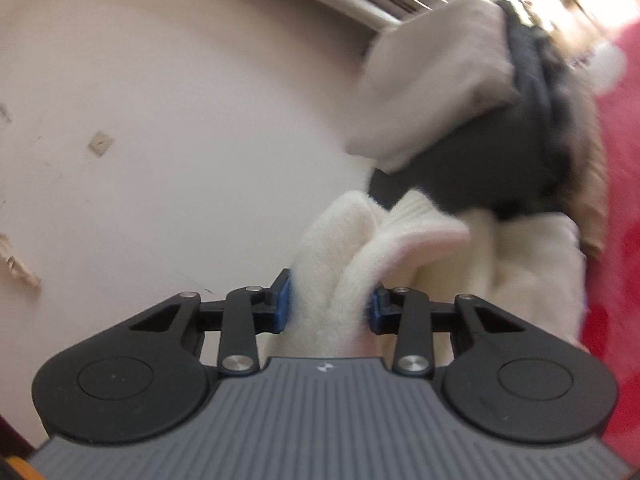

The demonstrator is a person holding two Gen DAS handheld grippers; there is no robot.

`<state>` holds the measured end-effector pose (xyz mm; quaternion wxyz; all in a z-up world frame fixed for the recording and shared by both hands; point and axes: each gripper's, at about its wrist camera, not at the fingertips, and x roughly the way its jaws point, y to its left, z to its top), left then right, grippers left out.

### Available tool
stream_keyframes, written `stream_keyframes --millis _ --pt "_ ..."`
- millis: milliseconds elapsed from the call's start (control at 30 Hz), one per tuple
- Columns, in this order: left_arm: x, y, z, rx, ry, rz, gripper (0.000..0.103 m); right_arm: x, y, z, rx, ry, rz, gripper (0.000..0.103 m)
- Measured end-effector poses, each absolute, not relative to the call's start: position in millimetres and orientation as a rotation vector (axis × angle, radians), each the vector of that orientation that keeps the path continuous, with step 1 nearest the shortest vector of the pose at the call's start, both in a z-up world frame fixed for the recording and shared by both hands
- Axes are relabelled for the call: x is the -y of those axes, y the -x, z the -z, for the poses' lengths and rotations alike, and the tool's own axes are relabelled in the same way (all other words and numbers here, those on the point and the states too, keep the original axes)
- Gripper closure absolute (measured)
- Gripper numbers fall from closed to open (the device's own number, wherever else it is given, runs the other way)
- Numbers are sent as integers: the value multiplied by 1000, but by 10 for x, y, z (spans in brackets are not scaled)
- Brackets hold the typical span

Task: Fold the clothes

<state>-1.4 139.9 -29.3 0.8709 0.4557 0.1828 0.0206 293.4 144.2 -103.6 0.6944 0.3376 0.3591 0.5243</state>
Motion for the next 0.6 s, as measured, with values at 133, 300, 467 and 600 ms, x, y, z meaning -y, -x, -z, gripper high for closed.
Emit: stream_keyframes --millis 133,300,467,600 --pt "-1378 -51 415 -443 -955 -6 79 -1418 -3058 1442 -910 -844 -1118 69" --pt "-1335 -53 350 -452 -976 -23 79 -1417 -3090 1574 -928 -948 -1148 69" --pt "-1306 -128 422 -491 -1048 -26 79 -1580 -3148 1566 -911 -915 -1194 69" --pt "-1242 -149 612 -510 -1080 11 79 -1491 -3153 1724 -911 -854 -1158 69"
